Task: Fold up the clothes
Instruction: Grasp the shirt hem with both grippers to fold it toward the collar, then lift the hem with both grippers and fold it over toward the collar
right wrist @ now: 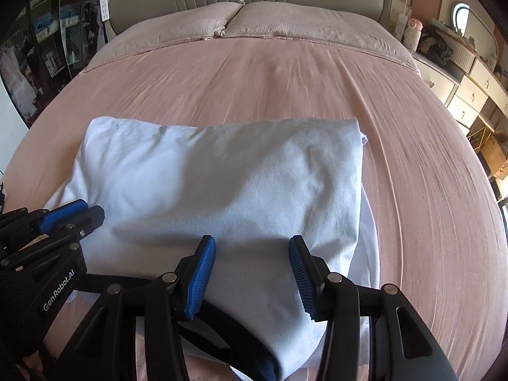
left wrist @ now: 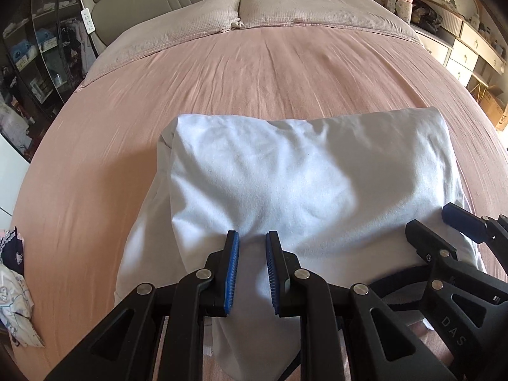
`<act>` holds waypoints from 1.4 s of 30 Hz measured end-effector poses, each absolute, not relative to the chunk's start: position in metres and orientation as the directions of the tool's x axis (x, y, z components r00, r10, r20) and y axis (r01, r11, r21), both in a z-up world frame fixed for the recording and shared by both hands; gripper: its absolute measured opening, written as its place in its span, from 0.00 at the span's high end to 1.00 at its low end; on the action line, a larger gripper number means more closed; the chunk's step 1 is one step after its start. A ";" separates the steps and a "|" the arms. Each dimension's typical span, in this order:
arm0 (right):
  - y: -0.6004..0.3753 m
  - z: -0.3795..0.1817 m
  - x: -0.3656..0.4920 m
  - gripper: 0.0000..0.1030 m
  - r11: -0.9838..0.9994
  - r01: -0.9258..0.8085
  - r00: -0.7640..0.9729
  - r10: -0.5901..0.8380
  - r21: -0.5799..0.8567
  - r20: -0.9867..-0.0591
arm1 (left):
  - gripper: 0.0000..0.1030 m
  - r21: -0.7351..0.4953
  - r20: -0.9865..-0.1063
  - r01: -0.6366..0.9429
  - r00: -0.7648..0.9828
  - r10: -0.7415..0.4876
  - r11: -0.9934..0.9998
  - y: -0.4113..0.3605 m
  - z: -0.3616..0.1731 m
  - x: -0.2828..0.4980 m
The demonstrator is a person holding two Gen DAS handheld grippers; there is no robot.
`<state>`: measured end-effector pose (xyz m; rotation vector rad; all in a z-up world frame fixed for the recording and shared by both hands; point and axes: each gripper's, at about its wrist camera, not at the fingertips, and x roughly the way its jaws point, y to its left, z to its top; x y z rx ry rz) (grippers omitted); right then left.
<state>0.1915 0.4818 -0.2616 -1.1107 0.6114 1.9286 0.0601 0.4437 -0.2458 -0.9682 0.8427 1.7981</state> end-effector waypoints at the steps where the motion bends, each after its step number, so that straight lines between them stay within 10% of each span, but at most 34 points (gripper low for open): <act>1: 0.480 -0.264 0.193 0.54 -0.555 -0.832 -0.275 0.400 0.008 -0.874 | 0.85 0.156 -0.875 -0.918 -0.299 0.381 -0.364 0.442 -0.247 0.061; 32: 0.476 -0.269 0.248 0.36 -0.486 -0.851 -0.366 0.279 0.199 -0.888 | 0.83 0.187 -0.844 -0.919 -0.331 0.422 -0.347 0.416 -0.245 0.089; 34: 0.482 -0.262 0.261 0.26 -0.460 -0.852 -0.405 0.279 0.249 -0.871 | 0.72 0.212 -0.817 -0.923 -0.348 0.460 -0.323 0.417 -0.234 0.095; 36: 0.489 -0.256 0.274 0.26 -0.436 -0.850 -0.435 0.267 0.294 -0.860 | 0.21 0.237 -0.789 -0.925 -0.361 0.497 -0.296 0.418 -0.224 0.104; 37: 0.491 -0.254 0.275 0.26 -0.429 -0.848 -0.447 0.266 0.311 -0.854 | 0.12 0.246 -0.780 -0.927 -0.362 0.511 -0.282 0.418 -0.220 0.110; 42: 0.516 -0.247 0.286 0.26 -0.418 -0.836 -0.481 0.251 0.354 -0.840 | 0.10 0.367 -0.740 -0.913 -0.402 0.539 -0.178 0.423 -0.222 0.145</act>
